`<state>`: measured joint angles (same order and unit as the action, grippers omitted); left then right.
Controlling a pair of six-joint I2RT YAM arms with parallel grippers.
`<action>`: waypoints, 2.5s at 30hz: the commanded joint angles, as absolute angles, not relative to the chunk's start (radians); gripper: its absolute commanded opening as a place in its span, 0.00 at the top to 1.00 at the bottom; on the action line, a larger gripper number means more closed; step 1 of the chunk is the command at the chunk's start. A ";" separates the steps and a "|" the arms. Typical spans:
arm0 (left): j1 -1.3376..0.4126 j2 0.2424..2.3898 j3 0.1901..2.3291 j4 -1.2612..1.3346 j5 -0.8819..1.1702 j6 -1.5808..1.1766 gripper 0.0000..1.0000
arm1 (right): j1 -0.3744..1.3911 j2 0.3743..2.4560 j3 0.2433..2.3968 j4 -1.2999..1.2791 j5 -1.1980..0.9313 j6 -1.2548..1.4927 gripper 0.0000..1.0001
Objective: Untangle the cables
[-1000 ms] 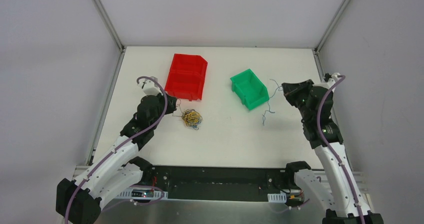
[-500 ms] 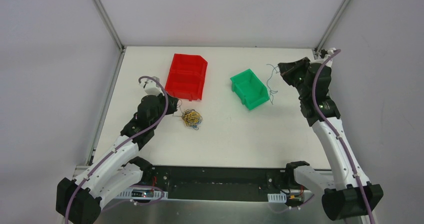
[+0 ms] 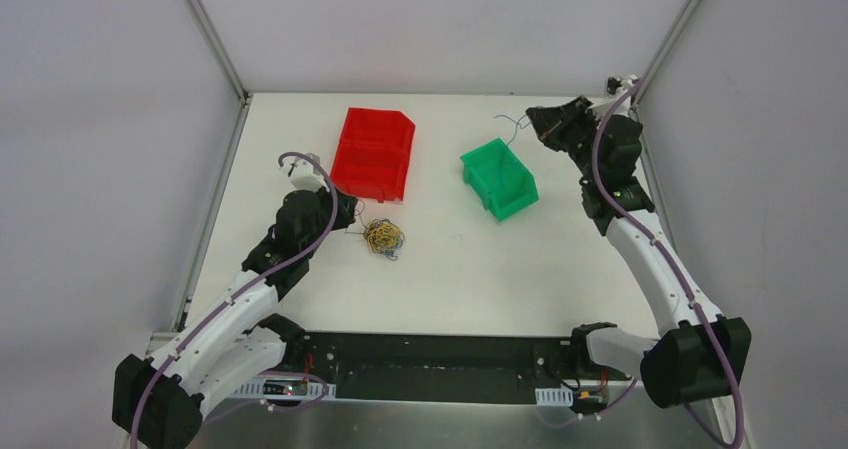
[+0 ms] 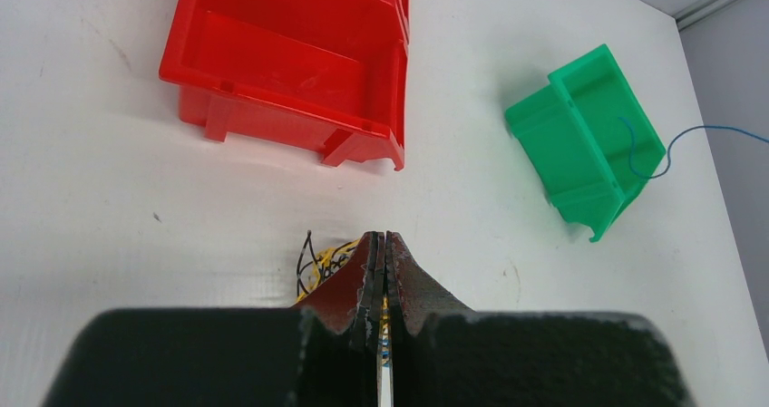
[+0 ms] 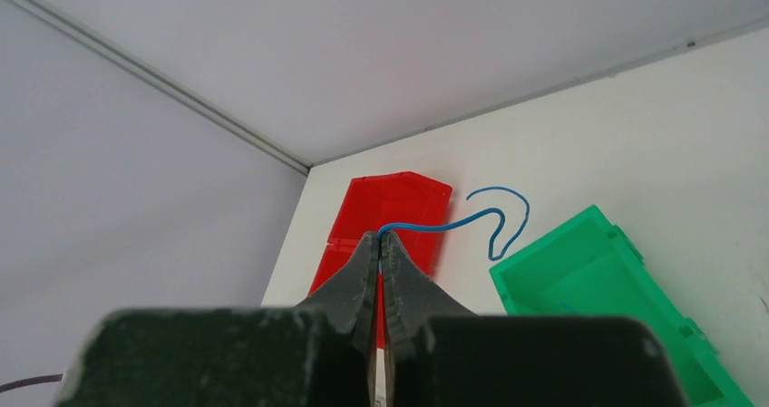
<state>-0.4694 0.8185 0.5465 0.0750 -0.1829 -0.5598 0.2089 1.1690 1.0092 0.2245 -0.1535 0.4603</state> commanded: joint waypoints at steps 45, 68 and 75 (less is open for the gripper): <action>-0.462 0.820 0.550 0.115 -0.174 -0.545 1.00 | 0.293 1.783 1.265 -0.158 0.081 0.077 1.00; -0.462 0.819 0.549 0.116 -0.168 -0.545 1.00 | 0.407 1.874 1.449 -0.293 0.156 0.072 0.77; -0.462 0.819 0.549 0.116 -0.171 -0.543 1.00 | 0.422 1.752 1.474 -0.352 0.202 0.095 0.66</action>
